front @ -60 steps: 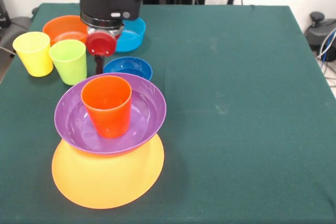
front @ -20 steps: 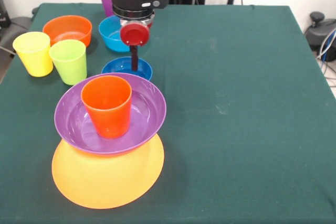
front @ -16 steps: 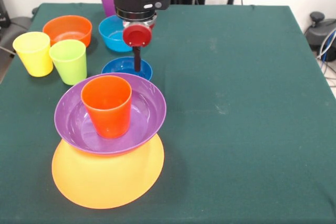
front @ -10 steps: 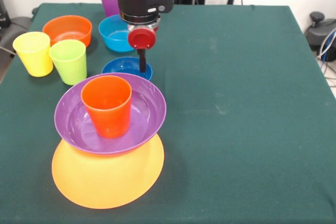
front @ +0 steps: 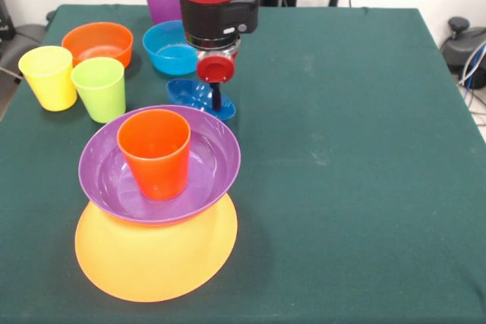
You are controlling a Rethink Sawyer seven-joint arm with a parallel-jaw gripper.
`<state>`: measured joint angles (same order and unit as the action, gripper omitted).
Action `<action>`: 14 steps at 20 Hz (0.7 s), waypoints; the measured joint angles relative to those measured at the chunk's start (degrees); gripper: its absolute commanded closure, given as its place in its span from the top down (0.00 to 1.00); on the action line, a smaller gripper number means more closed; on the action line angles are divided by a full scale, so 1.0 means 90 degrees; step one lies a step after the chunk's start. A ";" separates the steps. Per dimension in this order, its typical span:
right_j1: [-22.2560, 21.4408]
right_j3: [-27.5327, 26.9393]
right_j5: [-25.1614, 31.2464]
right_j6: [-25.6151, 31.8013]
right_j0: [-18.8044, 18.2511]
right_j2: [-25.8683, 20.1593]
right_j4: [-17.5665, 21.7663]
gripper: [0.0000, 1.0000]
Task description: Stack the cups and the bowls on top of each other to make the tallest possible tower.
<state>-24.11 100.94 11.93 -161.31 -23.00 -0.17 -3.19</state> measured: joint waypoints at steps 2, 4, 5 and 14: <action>0.0038 0.0001 -0.0120 0.0000 0.0011 0.0012 0.0018 0.00; 0.0078 0.0002 -0.0294 0.0000 0.0031 0.0031 0.0046 0.00; 0.0086 0.0004 -0.0465 0.0000 0.0055 0.0050 0.0083 0.00; 0.0201 -0.0006 -0.2190 0.0000 0.0719 0.0540 0.0050 0.00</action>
<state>-22.30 100.89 -7.78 -161.31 -16.52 4.69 -2.74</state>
